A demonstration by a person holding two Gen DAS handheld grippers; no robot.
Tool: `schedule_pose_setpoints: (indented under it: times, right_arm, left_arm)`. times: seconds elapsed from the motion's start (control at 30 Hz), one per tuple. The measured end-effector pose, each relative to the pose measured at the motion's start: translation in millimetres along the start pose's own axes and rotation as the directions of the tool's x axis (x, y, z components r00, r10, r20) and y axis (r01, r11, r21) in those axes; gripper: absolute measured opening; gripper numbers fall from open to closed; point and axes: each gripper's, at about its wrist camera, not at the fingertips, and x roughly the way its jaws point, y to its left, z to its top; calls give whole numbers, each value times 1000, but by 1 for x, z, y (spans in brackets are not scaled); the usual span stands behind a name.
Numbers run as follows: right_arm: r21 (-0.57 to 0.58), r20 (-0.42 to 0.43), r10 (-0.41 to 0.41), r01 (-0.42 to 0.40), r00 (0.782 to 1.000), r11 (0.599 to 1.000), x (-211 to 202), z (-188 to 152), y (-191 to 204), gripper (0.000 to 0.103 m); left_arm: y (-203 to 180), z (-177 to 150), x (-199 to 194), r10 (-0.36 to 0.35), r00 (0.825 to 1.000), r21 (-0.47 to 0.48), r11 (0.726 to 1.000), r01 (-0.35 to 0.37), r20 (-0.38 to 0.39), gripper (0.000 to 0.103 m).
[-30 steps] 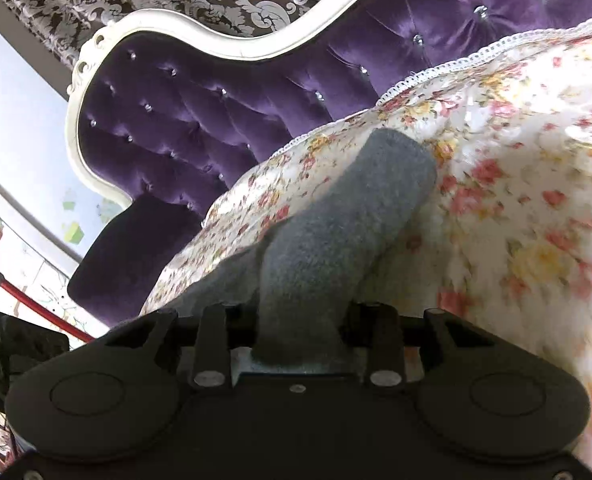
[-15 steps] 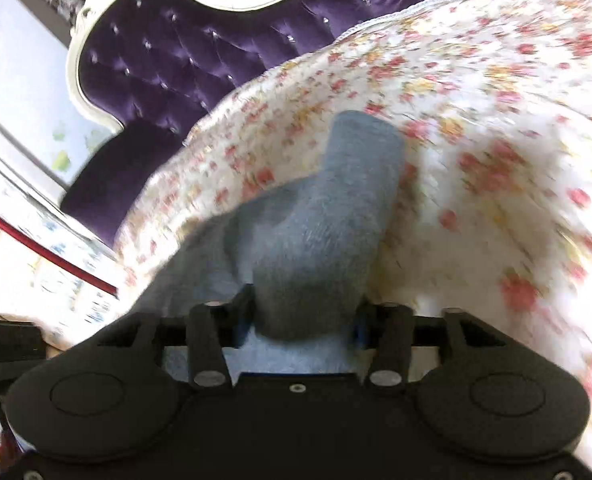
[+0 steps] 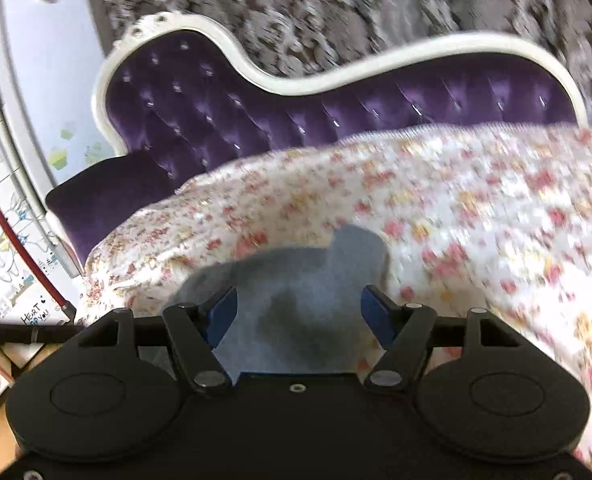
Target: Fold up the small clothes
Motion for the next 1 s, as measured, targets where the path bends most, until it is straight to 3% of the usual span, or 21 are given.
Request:
schedule_pose_setpoints:
  times: [0.1,0.23,0.43,0.5,0.6,0.73,0.9,1.0]
  right_arm:
    - [-20,0,15,-15,1000,1000,8,2,10,72]
    - [-29,-3,37,-37,999,999,11,-2,13,72]
    - [-47,-8,51,-51,999,998,12,-7,13,72]
    - [-52,-10,58,-58,998,997,12,-8,12,72]
    - [-58,-21,67,-68,998,996,13,-9,12,72]
    - [-69,-26,101,-103,995,992,13,-5,15,72]
    - [-41,-82,192,-196,978,980,37,5,14,77]
    - [0,-127,172,-173,977,985,64,7,-3,77]
  left_arm:
    - [6,15,33,25,999,-44,999,-27,-38,62]
    - [26,23,66,-8,995,-135,991,-5,-101,62]
    - [40,25,99,-45,991,-231,973,15,-126,57]
    - [41,24,103,-86,990,-264,963,55,-108,13]
    - [33,20,95,-50,997,-238,971,34,-63,12]
    - [25,13,69,48,999,-197,979,-42,24,7]
    - [32,4,70,79,997,-179,980,-81,-16,7]
    - [34,-1,74,79,996,-182,980,-84,-38,7]
